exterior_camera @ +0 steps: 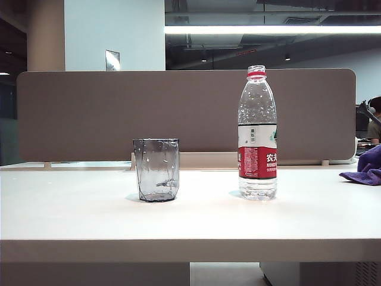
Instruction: Pick up the mineral water bottle on the table and pour a little water into the mug.
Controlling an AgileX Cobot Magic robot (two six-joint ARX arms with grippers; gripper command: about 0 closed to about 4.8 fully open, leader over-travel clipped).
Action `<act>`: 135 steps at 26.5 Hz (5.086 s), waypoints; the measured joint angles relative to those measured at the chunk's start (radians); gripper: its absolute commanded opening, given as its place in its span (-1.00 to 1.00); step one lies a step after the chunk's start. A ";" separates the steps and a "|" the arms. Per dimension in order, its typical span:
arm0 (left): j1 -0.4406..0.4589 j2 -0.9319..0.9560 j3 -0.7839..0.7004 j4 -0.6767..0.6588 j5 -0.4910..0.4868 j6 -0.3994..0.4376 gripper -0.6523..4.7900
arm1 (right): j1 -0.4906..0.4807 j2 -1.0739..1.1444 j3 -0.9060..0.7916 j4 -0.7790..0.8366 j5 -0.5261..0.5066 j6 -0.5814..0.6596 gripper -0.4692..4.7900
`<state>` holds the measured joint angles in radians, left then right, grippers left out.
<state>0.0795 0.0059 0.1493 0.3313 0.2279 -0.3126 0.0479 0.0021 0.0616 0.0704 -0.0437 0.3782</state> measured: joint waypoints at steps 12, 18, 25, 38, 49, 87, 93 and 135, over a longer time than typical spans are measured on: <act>0.000 0.127 0.241 -0.457 0.373 -0.126 -0.78 | -0.001 0.048 0.208 -0.056 -0.403 0.019 -0.69; 0.000 0.336 0.239 -0.606 0.464 0.178 -0.78 | -0.001 0.296 0.408 -0.359 -0.270 -0.343 -0.86; -0.001 0.337 0.195 -0.643 0.400 0.328 -0.78 | 0.002 0.507 0.406 -0.278 -0.245 -0.440 -0.86; 0.000 0.336 0.175 -0.592 0.378 0.340 -0.78 | 0.172 0.900 0.406 0.114 -0.244 -0.529 -0.32; 0.000 0.336 0.175 -0.581 0.378 0.339 -0.78 | 0.211 1.225 0.406 0.464 -0.237 -0.530 0.95; 0.000 0.336 0.176 -0.574 0.378 0.339 -0.78 | 0.271 1.820 0.703 0.807 -0.264 -0.426 1.00; 0.000 0.336 0.176 -0.575 0.378 0.339 -0.78 | 0.274 1.843 0.719 0.807 -0.262 -0.425 0.85; 0.000 0.336 0.176 -0.574 0.354 0.340 -0.77 | 0.357 1.827 0.737 0.726 -0.018 -0.511 0.17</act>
<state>0.0799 0.3416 0.3252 -0.2428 0.5816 0.0269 0.4053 1.8290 0.7982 0.7959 -0.0612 -0.1329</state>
